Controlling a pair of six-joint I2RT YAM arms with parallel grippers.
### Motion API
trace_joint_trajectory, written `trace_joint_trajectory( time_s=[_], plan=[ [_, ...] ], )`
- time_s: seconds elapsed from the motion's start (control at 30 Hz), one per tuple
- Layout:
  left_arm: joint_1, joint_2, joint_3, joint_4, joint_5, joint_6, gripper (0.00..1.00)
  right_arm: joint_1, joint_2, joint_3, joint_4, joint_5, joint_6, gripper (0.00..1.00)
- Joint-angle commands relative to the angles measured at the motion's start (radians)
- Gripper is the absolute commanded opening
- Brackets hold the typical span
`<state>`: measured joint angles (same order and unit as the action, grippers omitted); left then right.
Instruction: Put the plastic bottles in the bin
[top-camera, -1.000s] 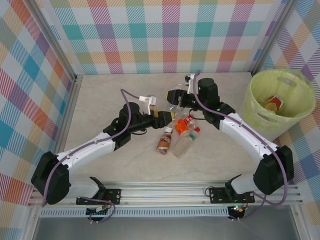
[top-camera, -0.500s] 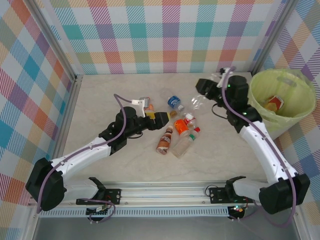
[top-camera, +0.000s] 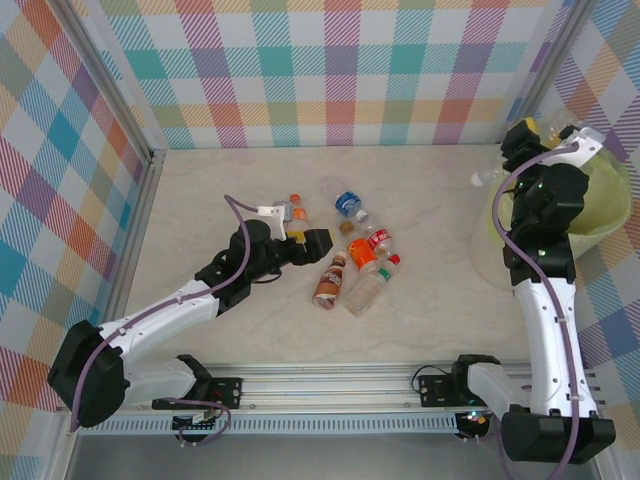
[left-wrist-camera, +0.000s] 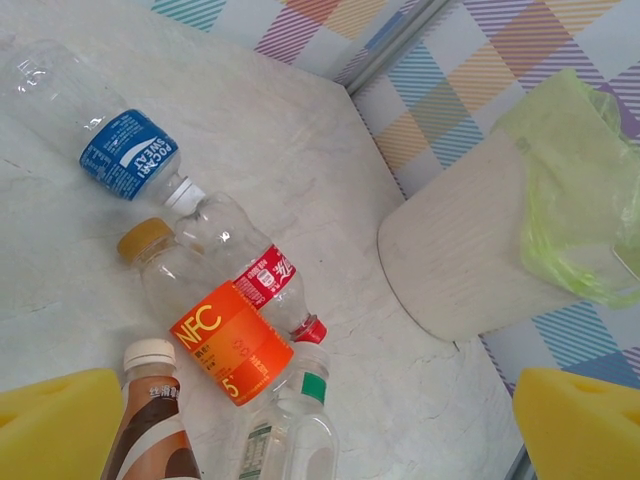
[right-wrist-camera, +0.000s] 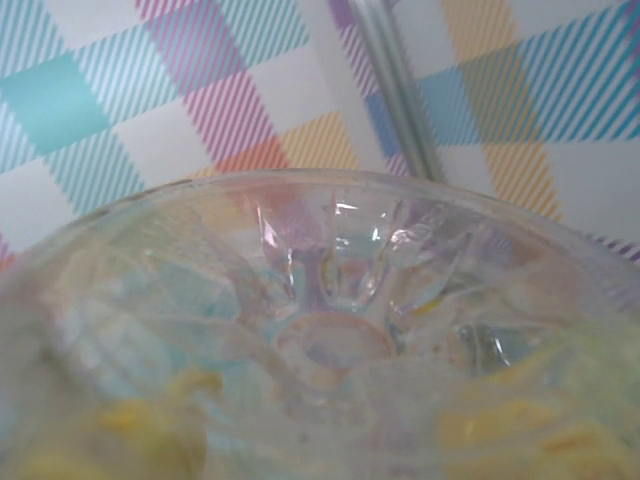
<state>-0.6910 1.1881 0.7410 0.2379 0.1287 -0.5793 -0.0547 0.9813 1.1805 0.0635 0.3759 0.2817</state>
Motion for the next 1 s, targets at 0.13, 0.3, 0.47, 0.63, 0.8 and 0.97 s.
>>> trace_joint_trajectory(
  time_s=[0.13,0.3,0.47,0.63,0.8,0.97],
  plan=[
    [0.008,0.011,-0.001,-0.011,-0.023,-0.001,1.00,-0.119,0.066,-0.025,0.191,0.216,-0.226,0.59],
    [0.008,0.018,0.014,-0.074,-0.099,-0.008,1.00,-0.185,0.109,-0.033,0.128,0.195,-0.141,0.59],
    [0.013,0.016,0.007,-0.108,-0.154,-0.026,1.00,-0.267,0.166,0.030,-0.129,0.044,0.060,0.59],
    [0.025,0.020,0.006,-0.144,-0.165,-0.047,1.00,-0.307,0.235,0.074,-0.267,-0.052,0.107,0.60],
    [0.034,0.018,-0.005,-0.161,-0.186,-0.066,1.00,-0.327,0.244,0.085,-0.332,0.097,0.093,0.62],
    [0.052,0.022,-0.019,-0.160,-0.193,-0.098,1.00,-0.335,0.253,0.102,-0.373,0.172,0.063,0.83]
  ],
)
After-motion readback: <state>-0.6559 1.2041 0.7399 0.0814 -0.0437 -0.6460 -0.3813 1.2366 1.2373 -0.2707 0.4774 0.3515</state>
